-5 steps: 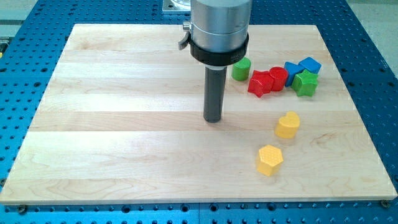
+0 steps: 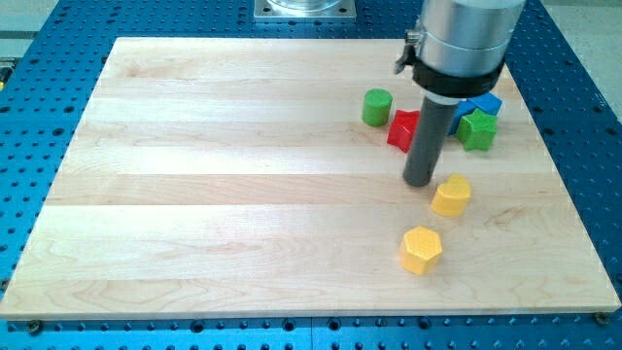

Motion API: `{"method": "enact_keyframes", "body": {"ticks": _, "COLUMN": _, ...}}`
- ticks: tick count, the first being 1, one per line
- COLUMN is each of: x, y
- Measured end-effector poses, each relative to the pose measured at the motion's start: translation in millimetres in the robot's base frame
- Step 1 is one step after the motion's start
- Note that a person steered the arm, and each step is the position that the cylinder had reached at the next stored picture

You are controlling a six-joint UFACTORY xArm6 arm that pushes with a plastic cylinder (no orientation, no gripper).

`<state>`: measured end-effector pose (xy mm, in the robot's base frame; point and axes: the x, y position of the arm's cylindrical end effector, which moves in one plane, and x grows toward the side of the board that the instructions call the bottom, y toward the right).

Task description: Push the yellow heart below the red star

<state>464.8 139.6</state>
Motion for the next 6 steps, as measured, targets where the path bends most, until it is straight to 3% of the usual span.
{"method": "enact_keyframes", "body": {"ticks": 3, "x": 3.6, "y": 104.3}}
{"method": "enact_keyframes", "body": {"ticks": 4, "x": 55.7, "y": 89.8}}
{"method": "enact_keyframes", "body": {"ticks": 5, "x": 52.4, "y": 7.6}}
{"method": "enact_keyframes", "body": {"ticks": 6, "x": 46.7, "y": 57.9}}
